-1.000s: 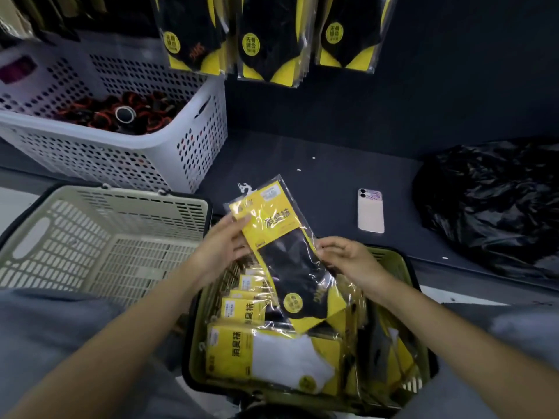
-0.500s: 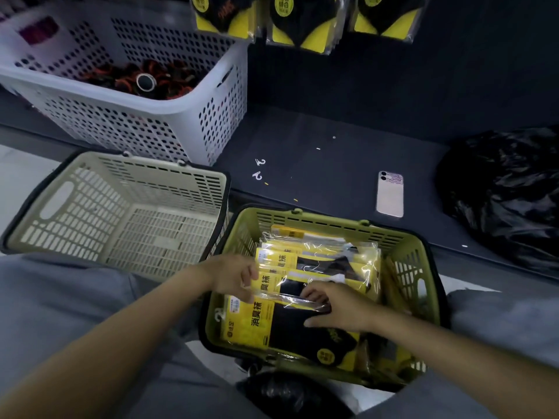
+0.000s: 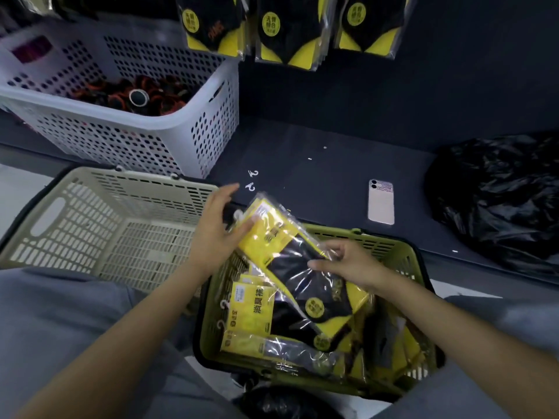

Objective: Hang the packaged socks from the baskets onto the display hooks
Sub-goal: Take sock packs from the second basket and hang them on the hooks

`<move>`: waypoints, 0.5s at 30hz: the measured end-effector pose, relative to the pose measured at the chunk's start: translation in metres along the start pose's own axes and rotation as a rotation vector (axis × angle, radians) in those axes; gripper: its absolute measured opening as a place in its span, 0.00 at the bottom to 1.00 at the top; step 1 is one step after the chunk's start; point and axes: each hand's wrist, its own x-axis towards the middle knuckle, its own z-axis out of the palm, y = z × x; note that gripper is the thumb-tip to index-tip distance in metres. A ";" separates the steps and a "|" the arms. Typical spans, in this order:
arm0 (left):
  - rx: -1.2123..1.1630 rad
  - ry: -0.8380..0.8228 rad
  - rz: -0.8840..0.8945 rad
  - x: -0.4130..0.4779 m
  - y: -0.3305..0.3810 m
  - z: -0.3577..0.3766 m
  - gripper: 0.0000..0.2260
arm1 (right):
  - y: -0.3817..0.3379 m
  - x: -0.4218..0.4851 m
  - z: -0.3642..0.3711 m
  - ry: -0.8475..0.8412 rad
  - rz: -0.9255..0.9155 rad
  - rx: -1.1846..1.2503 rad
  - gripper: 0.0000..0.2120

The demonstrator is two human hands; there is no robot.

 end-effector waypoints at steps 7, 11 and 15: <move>-0.755 -0.213 -0.526 0.015 0.048 0.019 0.25 | -0.019 -0.002 -0.010 0.138 -0.018 0.329 0.23; -0.781 -0.179 -0.482 0.026 0.066 0.023 0.11 | -0.032 -0.003 -0.017 0.125 -0.092 0.281 0.20; -0.733 -0.131 -0.394 0.030 0.084 0.029 0.12 | -0.054 -0.009 -0.032 0.340 -0.263 0.213 0.19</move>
